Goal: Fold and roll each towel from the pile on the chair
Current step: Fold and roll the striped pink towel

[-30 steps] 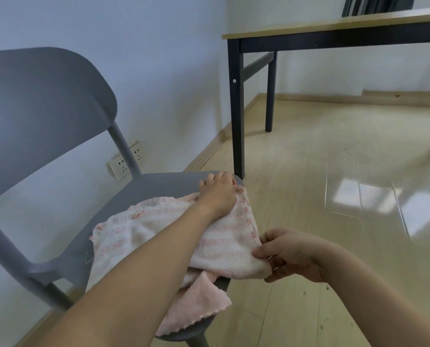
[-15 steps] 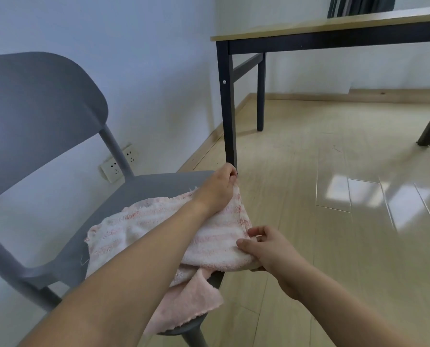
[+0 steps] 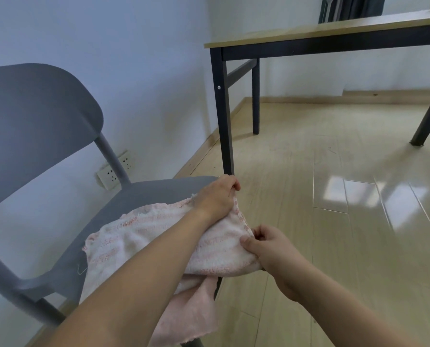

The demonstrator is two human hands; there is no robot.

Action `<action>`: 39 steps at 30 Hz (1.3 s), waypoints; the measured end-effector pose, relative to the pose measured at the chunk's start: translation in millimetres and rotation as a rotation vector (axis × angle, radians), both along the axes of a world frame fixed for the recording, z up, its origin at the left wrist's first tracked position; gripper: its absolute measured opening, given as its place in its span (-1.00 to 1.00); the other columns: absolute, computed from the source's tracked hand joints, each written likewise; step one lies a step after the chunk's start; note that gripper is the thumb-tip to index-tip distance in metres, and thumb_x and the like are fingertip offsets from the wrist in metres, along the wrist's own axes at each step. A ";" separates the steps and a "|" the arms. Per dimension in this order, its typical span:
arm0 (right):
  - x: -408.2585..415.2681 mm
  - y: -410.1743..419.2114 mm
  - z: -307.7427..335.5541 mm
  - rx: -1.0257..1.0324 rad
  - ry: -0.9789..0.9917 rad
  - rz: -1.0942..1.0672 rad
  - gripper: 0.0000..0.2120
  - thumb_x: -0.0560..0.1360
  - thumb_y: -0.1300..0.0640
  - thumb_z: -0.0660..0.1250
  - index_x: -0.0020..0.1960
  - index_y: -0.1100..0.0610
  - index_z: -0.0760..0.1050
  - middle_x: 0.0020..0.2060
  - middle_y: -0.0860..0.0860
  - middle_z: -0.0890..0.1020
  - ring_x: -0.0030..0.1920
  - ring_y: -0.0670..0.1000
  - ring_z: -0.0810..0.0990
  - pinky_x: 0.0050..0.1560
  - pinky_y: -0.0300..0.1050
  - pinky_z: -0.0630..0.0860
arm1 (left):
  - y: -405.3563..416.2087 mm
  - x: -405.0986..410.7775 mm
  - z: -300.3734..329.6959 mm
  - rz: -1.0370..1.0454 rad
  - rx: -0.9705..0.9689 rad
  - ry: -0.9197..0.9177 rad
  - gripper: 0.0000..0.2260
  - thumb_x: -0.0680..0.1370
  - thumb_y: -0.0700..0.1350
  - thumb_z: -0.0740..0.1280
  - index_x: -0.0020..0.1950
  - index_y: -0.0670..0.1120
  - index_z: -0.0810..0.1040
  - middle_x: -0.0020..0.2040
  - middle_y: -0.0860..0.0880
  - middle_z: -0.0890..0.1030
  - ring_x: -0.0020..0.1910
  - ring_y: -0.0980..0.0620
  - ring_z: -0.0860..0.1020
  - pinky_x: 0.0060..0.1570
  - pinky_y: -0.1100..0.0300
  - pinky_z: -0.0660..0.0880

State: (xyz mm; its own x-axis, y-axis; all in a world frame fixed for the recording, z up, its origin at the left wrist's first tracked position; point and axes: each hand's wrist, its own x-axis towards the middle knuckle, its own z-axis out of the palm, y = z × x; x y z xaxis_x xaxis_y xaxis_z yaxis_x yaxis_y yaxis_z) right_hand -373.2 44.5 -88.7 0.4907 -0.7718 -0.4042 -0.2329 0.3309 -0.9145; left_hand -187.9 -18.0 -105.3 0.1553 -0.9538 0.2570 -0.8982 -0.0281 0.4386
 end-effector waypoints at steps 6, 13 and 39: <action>-3.9 -5.3 2.3 0.252 -0.002 -0.049 -0.76 0.54 0.30 0.24 0.20 0.20 0.39 -0.16 0.13 0.53 -0.37 0.00 0.41 -0.44 -0.19 0.32 | -7.9 -0.2 -5.5 0.045 0.022 -0.134 -0.80 0.60 -0.18 0.13 0.11 -0.02 0.51 0.06 0.02 0.55 0.05 0.00 0.48 0.09 0.02 0.49; 2.6 -4.2 -1.2 0.138 0.113 0.004 -0.79 0.55 0.31 0.10 -0.01 0.20 0.51 -0.27 0.08 0.54 -0.36 0.02 0.45 -0.43 -0.20 0.39 | -15.6 -2.1 -8.0 0.145 0.190 -0.371 -0.73 0.64 0.00 -0.02 0.22 0.00 0.40 0.19 -0.07 0.36 0.17 -0.08 0.29 0.22 0.02 0.27; 23.7 7.8 48.0 0.222 0.065 -0.427 -0.73 0.57 0.27 0.01 -0.28 0.13 0.30 -0.38 0.01 0.34 -0.58 -0.09 0.33 -0.70 -0.50 0.19 | 259.3 14.5 44.3 0.481 0.190 -0.666 -0.74 0.51 -0.26 0.15 0.04 -0.07 0.57 -0.01 -0.03 0.61 0.00 -0.10 0.51 0.09 0.07 0.38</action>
